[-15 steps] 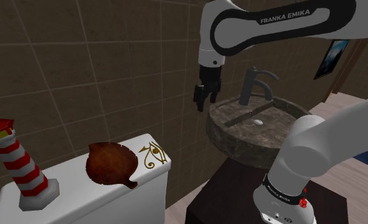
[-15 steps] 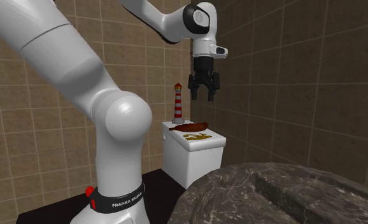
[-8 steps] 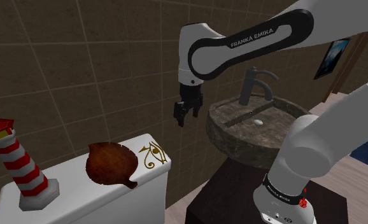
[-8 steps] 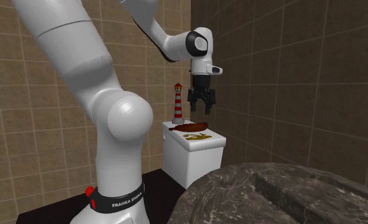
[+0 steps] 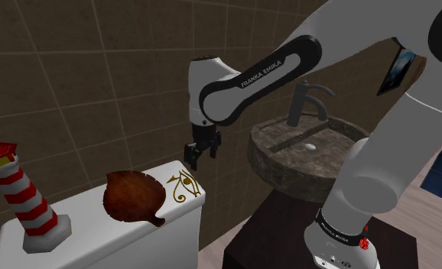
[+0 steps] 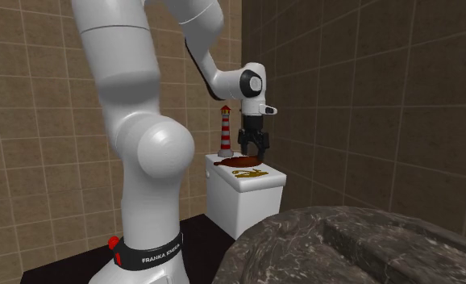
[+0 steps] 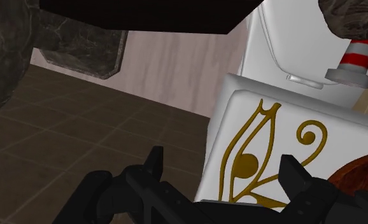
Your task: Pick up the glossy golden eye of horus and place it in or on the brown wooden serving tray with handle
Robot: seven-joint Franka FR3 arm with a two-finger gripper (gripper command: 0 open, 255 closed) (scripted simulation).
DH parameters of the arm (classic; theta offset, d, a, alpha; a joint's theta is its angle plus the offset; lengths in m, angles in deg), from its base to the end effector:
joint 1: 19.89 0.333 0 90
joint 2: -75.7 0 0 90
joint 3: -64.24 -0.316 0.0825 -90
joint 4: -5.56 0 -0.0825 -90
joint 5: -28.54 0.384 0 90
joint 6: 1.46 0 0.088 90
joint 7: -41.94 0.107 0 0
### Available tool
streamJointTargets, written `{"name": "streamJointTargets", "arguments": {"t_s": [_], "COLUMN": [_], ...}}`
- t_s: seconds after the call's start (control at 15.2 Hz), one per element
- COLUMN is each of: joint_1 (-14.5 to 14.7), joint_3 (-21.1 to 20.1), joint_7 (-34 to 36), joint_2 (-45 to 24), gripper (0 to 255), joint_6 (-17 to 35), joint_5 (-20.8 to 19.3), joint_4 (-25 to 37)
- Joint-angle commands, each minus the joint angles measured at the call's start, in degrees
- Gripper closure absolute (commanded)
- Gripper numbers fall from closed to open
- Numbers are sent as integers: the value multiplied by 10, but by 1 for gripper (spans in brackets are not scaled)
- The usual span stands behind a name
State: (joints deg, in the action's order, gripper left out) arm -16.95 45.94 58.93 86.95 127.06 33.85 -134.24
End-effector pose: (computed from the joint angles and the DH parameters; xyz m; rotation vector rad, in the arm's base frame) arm 0.4273 0.1688 0.3726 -3.1339 -0.0158 0.0180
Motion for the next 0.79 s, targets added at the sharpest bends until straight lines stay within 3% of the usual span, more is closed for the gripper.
{"name": "streamJointTargets", "arguments": {"t_s": [0.0, 0.2, 0.73], "joint_1": [0, 5, 7], "joint_3": [-12, -24, -21], "joint_7": [23, 61, 78], "joint_2": [-53, -120, -167], "gripper": [0, 0, 0], "joint_6": [32, 68, 127], "joint_5": [-16, -45, -70], "joint_4": [23, 55, 41]}}
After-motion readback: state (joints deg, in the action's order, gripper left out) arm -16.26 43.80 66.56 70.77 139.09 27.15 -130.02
